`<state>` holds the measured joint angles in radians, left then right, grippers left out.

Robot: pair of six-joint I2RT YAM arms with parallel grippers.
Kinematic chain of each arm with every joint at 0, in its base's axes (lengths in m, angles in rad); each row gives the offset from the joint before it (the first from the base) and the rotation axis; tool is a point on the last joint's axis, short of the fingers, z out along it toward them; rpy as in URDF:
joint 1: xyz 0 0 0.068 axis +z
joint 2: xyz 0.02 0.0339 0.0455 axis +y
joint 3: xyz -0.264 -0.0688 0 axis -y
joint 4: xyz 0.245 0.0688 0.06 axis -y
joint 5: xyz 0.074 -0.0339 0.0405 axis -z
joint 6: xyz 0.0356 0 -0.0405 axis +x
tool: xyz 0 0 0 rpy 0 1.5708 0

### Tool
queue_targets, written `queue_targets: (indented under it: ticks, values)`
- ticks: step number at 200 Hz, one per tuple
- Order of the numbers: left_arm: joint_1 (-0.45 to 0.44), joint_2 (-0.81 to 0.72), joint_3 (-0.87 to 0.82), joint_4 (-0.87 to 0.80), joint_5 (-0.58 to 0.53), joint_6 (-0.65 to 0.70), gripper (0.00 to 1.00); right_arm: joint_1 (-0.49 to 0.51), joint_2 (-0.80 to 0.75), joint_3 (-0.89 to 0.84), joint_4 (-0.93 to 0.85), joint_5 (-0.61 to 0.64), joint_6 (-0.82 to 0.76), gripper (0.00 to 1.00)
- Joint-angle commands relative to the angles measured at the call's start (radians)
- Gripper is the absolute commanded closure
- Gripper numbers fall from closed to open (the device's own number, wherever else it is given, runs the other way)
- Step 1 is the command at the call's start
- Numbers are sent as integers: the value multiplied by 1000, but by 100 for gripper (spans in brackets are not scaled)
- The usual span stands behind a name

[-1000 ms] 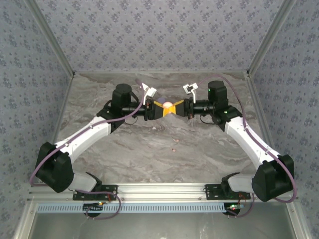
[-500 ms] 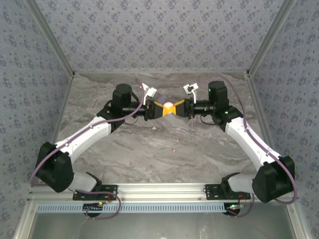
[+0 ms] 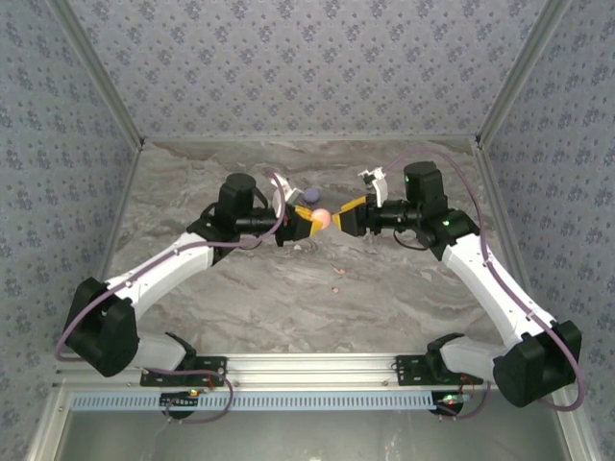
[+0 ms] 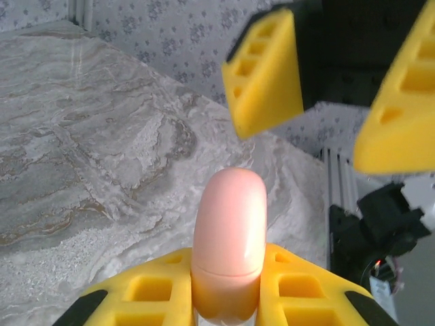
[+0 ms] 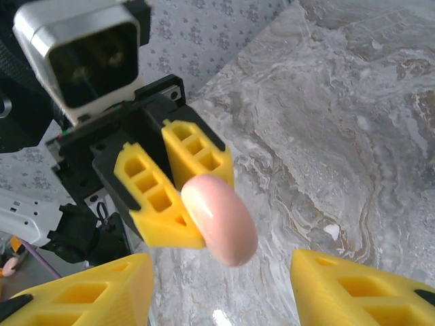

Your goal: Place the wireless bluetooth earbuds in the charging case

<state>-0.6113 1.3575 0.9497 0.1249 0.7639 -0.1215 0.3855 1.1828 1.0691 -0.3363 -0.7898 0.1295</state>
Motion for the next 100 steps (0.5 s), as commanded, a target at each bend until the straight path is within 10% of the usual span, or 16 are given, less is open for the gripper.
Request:
queue_targets:
  ticks: [1, 100]
  values:
    - [-13, -44, -9, 57, -2, 161, 85, 29, -17, 43, -86, 51, -61, 41]
    - [-34, -75, -35, 80, 12, 207, 86, 101, 11, 89, -155, 130, -123, 37]
